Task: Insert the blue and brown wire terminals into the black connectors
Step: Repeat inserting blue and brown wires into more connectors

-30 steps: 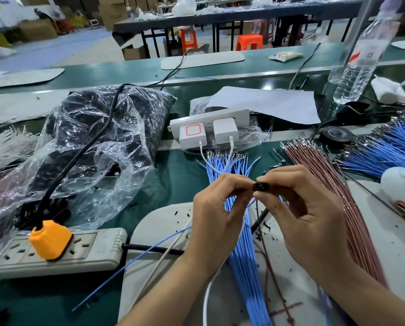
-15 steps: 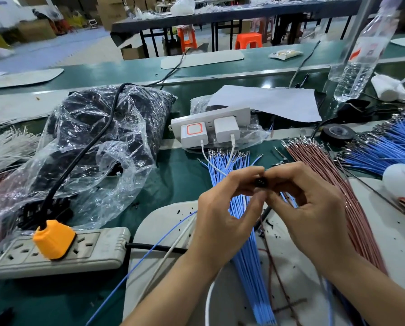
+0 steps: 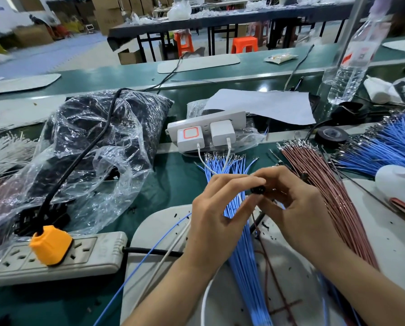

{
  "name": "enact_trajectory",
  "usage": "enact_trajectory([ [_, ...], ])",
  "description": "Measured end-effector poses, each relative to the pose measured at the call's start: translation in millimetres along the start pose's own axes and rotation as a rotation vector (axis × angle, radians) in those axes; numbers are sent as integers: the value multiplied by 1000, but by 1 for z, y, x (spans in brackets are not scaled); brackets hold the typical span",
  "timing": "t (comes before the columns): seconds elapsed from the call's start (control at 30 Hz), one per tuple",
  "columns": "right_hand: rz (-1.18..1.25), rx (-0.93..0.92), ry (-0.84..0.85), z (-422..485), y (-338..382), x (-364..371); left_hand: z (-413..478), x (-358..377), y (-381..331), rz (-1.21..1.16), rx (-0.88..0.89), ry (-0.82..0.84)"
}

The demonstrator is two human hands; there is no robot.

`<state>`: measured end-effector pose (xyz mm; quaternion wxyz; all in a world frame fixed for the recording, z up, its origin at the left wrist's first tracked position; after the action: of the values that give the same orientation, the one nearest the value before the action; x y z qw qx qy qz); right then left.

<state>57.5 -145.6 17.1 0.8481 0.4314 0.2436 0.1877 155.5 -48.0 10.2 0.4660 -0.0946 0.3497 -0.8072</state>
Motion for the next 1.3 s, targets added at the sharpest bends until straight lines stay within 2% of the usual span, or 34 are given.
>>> enact_trajectory([
  [0.23,-1,31,-7,-1,-1,-1,0,0,0,10,17,-10],
  [0.5,117,79,18,0,0,1,-1,2,0,36,6,5],
  [1.07,35,80,83,1,-5,-2,-2,3,-2,62,46,60],
  [1.3,-133,10,103,1,-1,-2,-5,5,-2,64,49,67],
])
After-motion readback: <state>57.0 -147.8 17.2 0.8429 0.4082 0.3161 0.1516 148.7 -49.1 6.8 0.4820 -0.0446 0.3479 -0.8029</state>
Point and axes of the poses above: each hand's wrist, its own z-axis towards the middle knuckle, its own x-axis out of the palm, y = z × x, the point moved 2 cm from there along z, towards the middle knuckle, and after that the axes turned 7 degrees about -y, right-handed, at the moved point
